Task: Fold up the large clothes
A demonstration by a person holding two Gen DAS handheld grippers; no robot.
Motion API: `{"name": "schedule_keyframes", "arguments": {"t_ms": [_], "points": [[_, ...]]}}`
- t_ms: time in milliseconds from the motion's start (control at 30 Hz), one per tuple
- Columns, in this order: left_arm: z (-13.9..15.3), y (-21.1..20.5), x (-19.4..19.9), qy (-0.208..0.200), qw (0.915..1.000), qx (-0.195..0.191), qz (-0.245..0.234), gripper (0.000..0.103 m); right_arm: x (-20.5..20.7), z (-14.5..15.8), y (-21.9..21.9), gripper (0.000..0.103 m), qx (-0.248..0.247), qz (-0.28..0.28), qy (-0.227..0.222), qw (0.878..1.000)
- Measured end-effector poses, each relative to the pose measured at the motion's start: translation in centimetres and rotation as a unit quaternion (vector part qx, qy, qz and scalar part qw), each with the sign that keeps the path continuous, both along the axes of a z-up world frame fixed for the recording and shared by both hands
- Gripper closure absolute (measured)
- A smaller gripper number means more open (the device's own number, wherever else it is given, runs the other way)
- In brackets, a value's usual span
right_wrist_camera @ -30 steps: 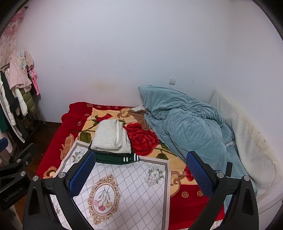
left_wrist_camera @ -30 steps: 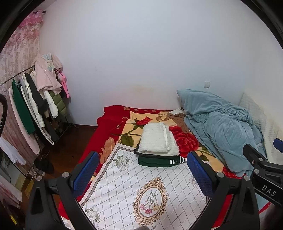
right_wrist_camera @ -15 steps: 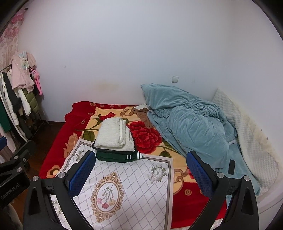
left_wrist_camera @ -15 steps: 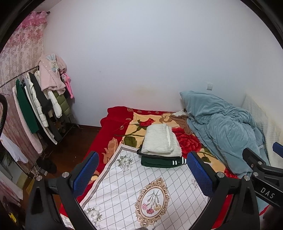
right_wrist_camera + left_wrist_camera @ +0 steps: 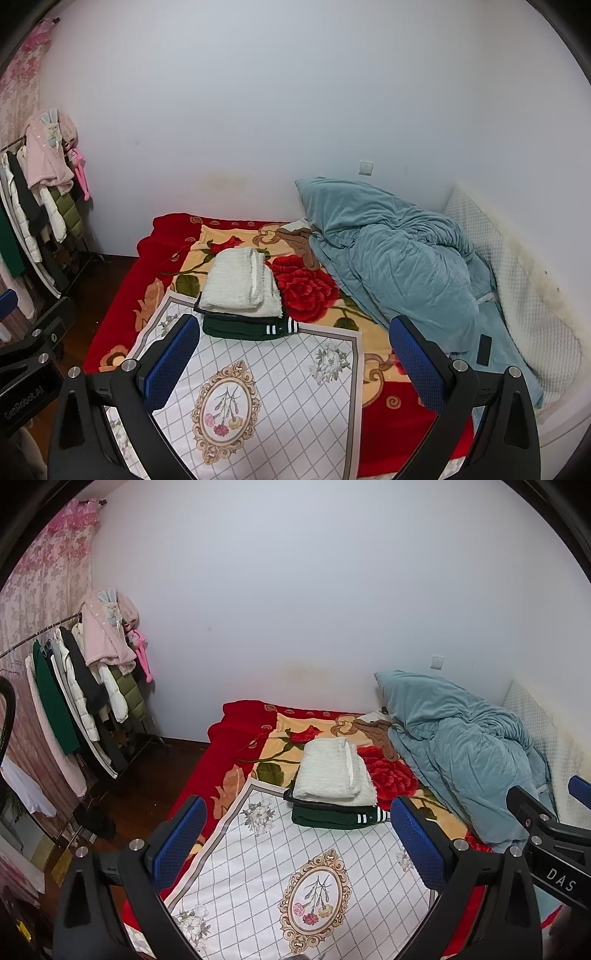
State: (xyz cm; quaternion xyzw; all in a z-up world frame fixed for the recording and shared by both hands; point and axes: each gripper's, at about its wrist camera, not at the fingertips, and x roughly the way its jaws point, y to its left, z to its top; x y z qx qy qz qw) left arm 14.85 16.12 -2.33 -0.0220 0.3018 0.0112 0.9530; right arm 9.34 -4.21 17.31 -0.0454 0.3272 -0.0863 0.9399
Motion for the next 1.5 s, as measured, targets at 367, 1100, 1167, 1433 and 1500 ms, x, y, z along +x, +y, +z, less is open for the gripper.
{"name": "schedule_keyframes", "arguments": {"t_ms": [367,1100,1167,1433,1500], "points": [[-0.04,0.19,0.12,0.001,1.0000,-0.002,0.003,0.001,-0.10,-0.14,0.15,0.000,0.002,0.002,-0.001,1.000],[-0.10,0.38,-0.02,-0.001,1.0000,0.002,0.007,0.001,0.33,0.10,0.54,0.000,0.000,0.010,-0.004,1.000],[-0.04,0.25,0.03,-0.001,1.0000,0.004,0.009,0.001,0.31,0.09,0.53,0.000,0.000,0.010,-0.004,1.000],[-0.01,0.19,0.00,-0.001,0.9999,0.004,0.011,0.001,0.42,0.15,0.52,0.000,0.001,0.012,-0.003,1.000],[0.01,0.08,-0.06,-0.001,0.9999,0.004,0.012,0.001,0.43,0.15,0.51,0.000,0.001,0.012,-0.003,1.000]]}}
